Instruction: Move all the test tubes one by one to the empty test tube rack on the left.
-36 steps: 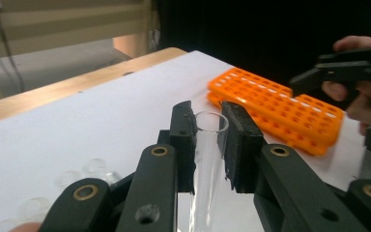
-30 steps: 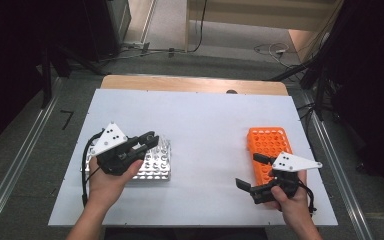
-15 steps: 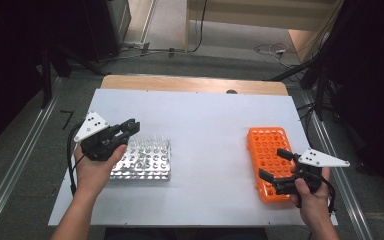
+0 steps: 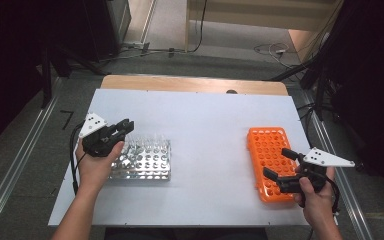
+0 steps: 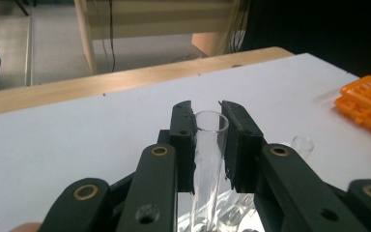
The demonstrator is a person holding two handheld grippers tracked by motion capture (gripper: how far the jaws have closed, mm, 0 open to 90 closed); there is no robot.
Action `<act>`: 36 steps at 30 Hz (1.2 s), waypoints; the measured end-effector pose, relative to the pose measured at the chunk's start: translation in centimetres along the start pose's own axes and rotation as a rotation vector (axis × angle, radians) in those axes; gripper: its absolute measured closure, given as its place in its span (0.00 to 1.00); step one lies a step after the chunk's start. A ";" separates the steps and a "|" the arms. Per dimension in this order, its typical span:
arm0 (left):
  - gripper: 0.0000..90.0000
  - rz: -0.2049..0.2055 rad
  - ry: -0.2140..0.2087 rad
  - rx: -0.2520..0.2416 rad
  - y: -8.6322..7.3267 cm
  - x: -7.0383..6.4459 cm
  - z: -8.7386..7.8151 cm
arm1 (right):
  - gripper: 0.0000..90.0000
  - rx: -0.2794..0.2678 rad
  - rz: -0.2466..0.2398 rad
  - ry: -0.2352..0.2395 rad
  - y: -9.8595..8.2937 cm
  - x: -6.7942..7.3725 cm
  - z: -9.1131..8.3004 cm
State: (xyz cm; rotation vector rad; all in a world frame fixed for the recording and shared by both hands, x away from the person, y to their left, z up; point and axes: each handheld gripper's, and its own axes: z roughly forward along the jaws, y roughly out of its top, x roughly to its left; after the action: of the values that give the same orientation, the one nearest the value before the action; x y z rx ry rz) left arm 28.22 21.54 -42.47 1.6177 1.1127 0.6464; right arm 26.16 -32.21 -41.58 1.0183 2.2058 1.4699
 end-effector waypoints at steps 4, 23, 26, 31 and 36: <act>0.84 -0.005 -0.009 0.049 -0.9 0.0 0.5 | 0.00 -0.002 0.004 -0.002 0.0 -0.1 0.0; 0.63 -0.044 -0.042 0.063 -1.1 -0.5 -1.2 | 0.00 -0.014 0.011 -0.009 -0.2 -0.6 -0.2; 0.51 -0.044 -0.048 0.033 -1.1 -0.8 -2.2 | 0.00 -0.018 0.008 -0.011 -0.3 -0.8 -0.3; 0.27 -0.015 -0.060 -0.004 -1.4 -1.7 -4.1 | 0.00 -0.024 0.009 -0.017 -0.6 -1.3 -0.4; 0.14 -0.002 -0.085 -0.036 -2.1 -2.2 -5.9 | 0.00 -0.028 0.001 -0.031 -1.0 -1.9 -0.5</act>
State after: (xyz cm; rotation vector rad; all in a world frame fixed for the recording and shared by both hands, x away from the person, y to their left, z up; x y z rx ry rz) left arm 21.62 22.27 -42.28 1.5989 1.0351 0.5877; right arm 26.80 -34.11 -42.48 1.0263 2.1580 1.4710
